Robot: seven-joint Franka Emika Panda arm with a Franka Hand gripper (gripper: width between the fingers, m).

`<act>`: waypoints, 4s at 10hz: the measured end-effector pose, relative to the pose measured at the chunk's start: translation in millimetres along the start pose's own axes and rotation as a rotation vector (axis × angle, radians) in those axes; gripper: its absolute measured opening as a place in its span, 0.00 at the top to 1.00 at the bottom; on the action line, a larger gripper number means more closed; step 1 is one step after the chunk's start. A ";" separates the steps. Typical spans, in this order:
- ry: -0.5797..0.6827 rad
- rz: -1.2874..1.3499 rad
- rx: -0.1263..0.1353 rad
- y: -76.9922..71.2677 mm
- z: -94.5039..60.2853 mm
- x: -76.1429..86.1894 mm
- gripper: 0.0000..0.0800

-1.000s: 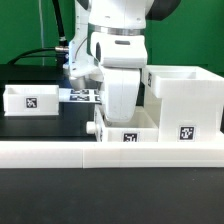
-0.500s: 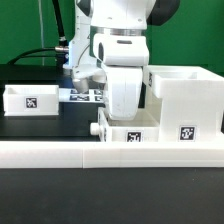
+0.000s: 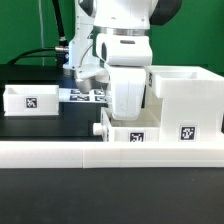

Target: Assemble drawer

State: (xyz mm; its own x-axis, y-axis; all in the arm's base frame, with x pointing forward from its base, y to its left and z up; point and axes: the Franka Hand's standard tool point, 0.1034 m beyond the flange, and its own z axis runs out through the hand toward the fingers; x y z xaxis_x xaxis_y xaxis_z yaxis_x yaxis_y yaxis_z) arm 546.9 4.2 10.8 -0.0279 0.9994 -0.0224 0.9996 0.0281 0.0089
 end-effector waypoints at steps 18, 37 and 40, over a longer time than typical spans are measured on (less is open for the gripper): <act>-0.026 0.089 0.018 13.1 -52.3 -25.6 0.19; 0.427 0.071 -0.009 39.8 -8.7 -42.3 0.19; 0.440 0.041 -0.003 40.3 -5.9 -25.7 0.19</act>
Offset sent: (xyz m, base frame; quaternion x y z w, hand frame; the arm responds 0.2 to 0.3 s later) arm 0.0178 0.0263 -0.0003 -0.0208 -0.0009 -0.0018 0.9998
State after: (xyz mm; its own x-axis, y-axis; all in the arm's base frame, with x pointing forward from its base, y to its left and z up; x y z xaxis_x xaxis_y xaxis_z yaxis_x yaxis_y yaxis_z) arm 587.9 -20.2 17.6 0.0096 0.9137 0.4063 0.9999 -0.0122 0.0037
